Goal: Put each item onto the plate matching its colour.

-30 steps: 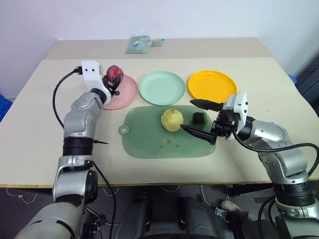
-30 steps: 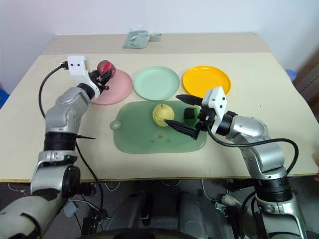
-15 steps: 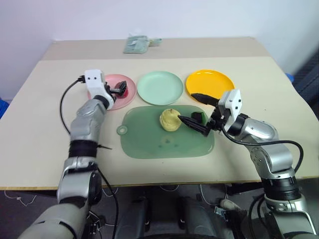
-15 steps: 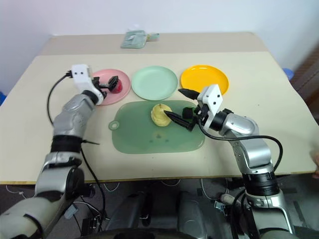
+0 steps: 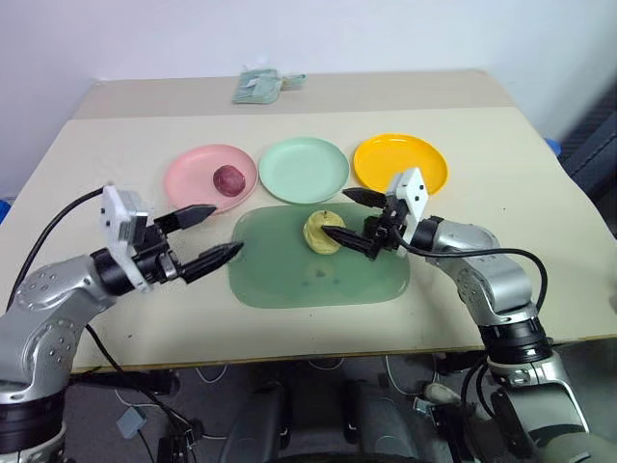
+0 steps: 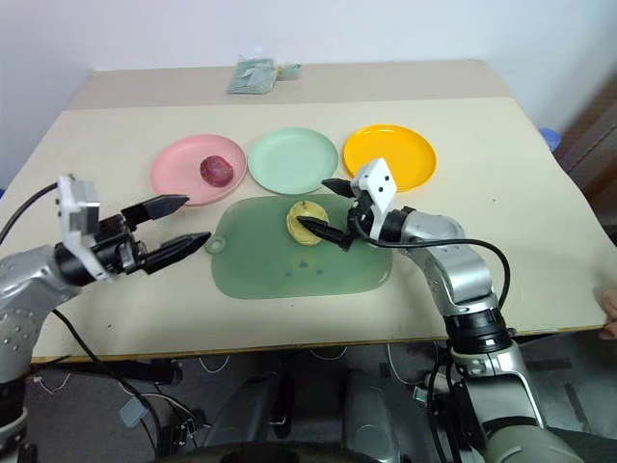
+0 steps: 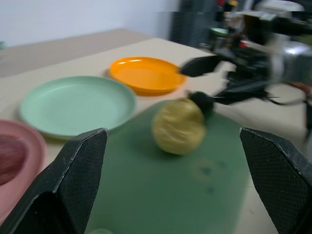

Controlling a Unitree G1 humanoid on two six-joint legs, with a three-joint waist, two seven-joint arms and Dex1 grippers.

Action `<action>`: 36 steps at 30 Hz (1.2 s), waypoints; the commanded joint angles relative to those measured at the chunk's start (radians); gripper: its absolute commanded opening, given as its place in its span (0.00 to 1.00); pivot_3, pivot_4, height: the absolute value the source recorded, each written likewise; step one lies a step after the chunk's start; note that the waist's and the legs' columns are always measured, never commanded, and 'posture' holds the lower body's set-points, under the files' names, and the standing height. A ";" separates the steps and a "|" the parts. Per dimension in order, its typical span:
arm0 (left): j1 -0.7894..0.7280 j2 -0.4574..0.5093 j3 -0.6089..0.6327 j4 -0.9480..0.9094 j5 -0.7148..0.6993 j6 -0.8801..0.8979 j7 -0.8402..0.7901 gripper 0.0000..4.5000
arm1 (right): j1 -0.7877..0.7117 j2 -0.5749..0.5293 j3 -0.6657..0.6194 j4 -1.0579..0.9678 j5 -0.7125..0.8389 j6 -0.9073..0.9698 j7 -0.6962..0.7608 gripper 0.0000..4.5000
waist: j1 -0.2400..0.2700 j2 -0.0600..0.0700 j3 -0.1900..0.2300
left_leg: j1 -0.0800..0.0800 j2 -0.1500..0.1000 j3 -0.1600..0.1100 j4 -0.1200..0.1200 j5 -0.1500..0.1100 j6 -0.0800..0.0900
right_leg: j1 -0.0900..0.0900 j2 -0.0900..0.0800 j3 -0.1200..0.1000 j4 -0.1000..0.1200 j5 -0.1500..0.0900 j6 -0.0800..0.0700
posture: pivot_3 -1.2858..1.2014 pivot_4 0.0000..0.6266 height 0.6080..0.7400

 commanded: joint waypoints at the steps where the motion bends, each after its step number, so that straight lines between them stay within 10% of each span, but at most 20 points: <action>1: 0.091 0.065 0.042 -0.059 -0.020 -0.048 -0.139 0.98 | -0.037 0.014 0.015 0.021 -0.014 -0.016 0.026 1.00 | -0.001 0.000 0.000 | 0.000 0.000 0.000 0.000 0.000 0.000 | 0.000 0.000 0.000 0.000 0.000 0.000 | 0.52 0.24 1.00; 15: 0.156 0.078 0.048 -0.118 -0.044 -0.075 -0.151 0.98 | -0.067 0.060 0.058 0.180 -0.103 -0.096 0.068 1.00 | -0.001 0.000 0.000 | 0.000 0.000 0.000 -0.001 0.000 0.000 | 0.000 0.000 0.000 0.000 0.000 -0.001 | 0.52 0.24 1.00; 21: 0.127 0.072 0.026 -0.125 -0.040 -0.069 -0.102 1.00 | -0.082 0.075 0.043 0.214 -0.121 -0.124 0.065 0.54 | 0.000 0.000 0.000 | 0.000 0.000 0.000 -0.001 0.000 0.000 | 0.000 0.000 0.000 0.000 0.000 0.000 | 0.52 0.24 1.00; 27: 0.133 0.051 0.025 -0.128 -0.043 -0.072 -0.060 1.00 | -0.171 0.089 -0.039 0.315 -0.091 -0.189 0.047 0.52 | -0.001 0.001 0.000 | 0.000 0.000 0.000 -0.001 0.000 0.000 | 0.000 0.001 0.000 0.000 0.000 0.000 | 0.52 0.24 1.00; 36: 0.160 0.001 0.004 -0.170 -0.022 -0.096 0.005 1.00 | -0.589 0.032 -0.191 1.016 -0.178 -0.519 -0.092 0.52 | -0.002 0.001 0.001 | 0.000 0.000 0.000 -0.003 0.000 -0.001 | -0.001 0.001 0.000 -0.001 0.001 0.000 | 0.52 0.24 1.00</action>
